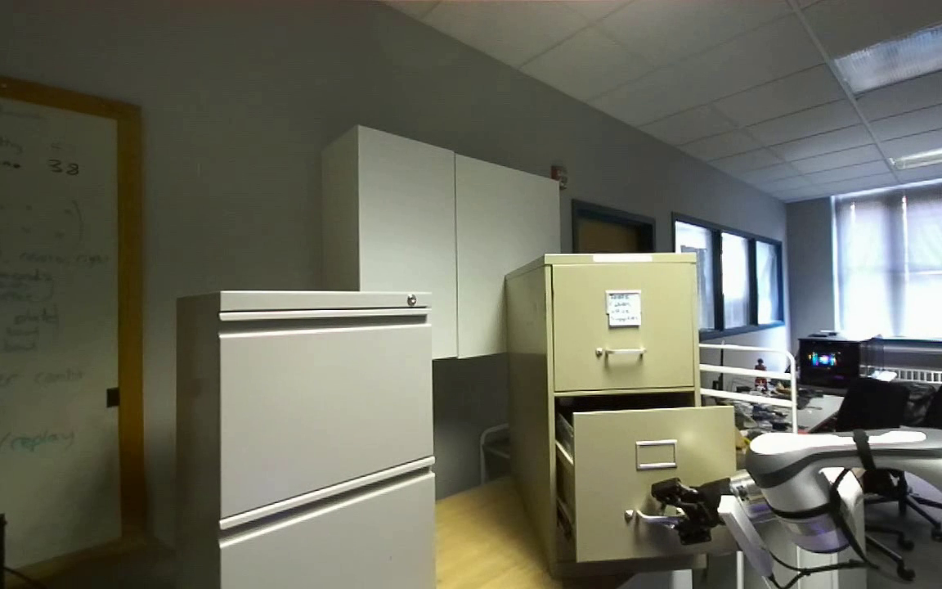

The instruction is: Open the bottom drawer of the cabinet to the left

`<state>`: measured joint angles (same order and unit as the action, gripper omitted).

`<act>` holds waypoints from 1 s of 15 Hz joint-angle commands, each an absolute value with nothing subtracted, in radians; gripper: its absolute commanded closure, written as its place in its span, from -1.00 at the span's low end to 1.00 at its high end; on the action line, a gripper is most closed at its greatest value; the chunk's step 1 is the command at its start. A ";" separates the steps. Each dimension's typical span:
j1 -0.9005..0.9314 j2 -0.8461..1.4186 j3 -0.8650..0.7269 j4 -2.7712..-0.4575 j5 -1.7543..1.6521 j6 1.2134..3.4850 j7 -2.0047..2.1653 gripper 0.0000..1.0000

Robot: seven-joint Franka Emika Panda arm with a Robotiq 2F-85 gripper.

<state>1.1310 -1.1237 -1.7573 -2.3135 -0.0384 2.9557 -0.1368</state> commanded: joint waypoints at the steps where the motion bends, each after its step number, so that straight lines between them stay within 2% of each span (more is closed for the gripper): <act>1: 0.988 -1.063 -1.750 -2.535 -0.062 2.902 -0.194 0.88; 11: 0.602 -1.038 -1.635 -2.908 -0.092 2.906 -0.284 0.89; 12: 0.684 -1.042 -1.665 -2.786 -0.084 2.856 -0.299 0.89; 15: 0.654 -1.032 -1.650 -2.793 -0.089 2.810 -0.329 0.88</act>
